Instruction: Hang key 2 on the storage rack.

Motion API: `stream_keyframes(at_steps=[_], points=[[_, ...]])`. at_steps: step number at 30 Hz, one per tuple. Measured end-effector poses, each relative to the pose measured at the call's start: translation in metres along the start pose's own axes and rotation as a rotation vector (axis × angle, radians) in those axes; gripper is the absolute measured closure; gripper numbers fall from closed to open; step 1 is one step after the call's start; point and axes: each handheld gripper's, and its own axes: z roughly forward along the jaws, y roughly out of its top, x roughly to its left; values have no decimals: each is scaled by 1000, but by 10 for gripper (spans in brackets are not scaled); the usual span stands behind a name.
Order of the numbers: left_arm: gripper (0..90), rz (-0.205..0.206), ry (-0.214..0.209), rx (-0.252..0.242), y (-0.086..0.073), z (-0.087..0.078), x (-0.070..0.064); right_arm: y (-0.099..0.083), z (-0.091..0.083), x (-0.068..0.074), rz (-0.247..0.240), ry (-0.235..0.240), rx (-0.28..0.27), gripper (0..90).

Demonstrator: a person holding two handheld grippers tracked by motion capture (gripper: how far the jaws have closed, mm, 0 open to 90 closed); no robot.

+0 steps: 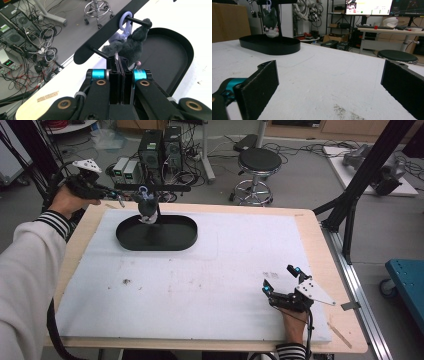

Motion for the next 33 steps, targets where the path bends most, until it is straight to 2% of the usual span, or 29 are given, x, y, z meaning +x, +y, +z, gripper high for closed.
stream_keyframes(at_steps=[9, 33], points=[[883, 36, 9, 34, 10, 2, 3, 0, 0, 0, 2, -2, 3, 6], [879, -9, 67, 13, 10, 16, 11, 0, 0, 1, 3, -1, 6, 6]])
